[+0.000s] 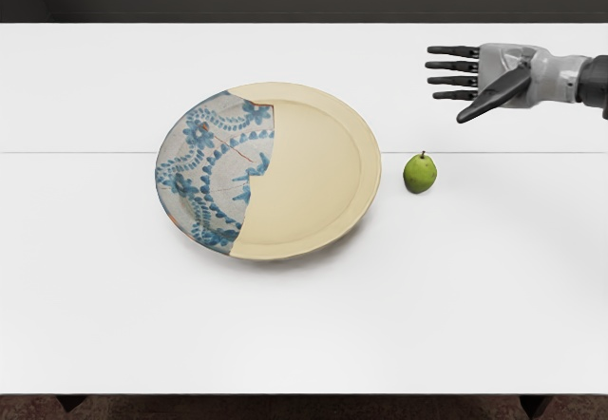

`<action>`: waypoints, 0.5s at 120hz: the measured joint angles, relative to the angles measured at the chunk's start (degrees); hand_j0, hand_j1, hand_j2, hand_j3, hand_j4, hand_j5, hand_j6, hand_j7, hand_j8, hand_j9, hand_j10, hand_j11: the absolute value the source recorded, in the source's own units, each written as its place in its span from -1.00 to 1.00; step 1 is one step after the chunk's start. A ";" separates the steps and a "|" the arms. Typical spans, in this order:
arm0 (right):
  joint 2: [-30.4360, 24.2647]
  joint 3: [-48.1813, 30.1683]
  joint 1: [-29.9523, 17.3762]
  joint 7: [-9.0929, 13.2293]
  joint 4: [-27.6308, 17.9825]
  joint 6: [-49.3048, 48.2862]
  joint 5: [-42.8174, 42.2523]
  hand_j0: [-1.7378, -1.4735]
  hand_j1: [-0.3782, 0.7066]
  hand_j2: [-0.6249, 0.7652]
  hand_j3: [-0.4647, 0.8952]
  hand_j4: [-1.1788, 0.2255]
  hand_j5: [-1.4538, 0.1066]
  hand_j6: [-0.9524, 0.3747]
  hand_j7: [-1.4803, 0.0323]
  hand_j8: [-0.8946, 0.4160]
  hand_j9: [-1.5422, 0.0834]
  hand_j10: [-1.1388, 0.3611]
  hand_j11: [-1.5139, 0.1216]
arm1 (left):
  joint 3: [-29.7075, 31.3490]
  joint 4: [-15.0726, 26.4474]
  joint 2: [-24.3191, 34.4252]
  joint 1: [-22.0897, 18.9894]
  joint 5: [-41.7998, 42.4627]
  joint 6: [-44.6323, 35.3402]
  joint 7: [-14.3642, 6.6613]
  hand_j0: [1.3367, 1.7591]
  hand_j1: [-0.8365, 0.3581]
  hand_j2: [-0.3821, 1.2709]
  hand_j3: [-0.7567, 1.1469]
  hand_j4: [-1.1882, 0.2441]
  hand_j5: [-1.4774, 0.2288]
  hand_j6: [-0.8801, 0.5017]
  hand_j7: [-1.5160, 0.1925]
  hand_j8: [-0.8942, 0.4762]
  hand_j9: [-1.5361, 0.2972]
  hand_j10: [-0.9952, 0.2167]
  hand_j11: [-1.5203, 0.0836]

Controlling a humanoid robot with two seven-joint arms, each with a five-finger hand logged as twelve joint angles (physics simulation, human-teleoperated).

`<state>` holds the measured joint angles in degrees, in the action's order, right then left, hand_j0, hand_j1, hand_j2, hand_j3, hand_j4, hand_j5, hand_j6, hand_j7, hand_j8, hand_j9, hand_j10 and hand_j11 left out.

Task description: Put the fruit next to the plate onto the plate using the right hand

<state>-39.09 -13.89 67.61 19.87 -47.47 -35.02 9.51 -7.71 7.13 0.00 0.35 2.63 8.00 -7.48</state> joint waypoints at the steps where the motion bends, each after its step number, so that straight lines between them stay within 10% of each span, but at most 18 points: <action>1: -0.01 0.00 0.00 0.01 0.00 0.00 -0.01 -0.40 -0.95 -0.10 -0.32 0.68 0.86 0.44 0.96 0.37 0.90 0.52 0.85 | 0.00 0.00 0.00 0.00 0.00 0.00 0.00 0.52 0.98 -0.54 -0.21 0.66 0.73 0.27 0.77 0.30 0.67 0.64 0.89; 32: 0.14 -0.39 -1.35 -0.95 0.46 0.00 -4.07 -0.40 -0.95 -0.10 -0.32 0.68 0.86 0.44 0.96 0.37 0.90 0.52 0.85 | 0.00 0.00 0.00 0.00 0.00 0.00 0.00 0.52 0.98 -0.54 -0.21 0.66 0.73 0.27 0.77 0.30 0.67 0.64 0.89; 60: 1.48 -0.41 -4.28 -19.54 1.66 0.01 -23.94 -0.40 -0.95 -0.10 -0.32 0.68 0.86 0.44 0.96 0.37 0.90 0.52 0.85 | -0.02 0.00 0.00 0.00 0.00 0.00 0.00 0.52 0.98 -0.54 -0.21 0.66 0.73 0.27 0.77 0.30 0.67 0.64 0.89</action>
<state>-37.61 -14.30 63.33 0.33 -45.81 -35.01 -14.43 -7.73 7.13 0.00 0.35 2.63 8.00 -7.47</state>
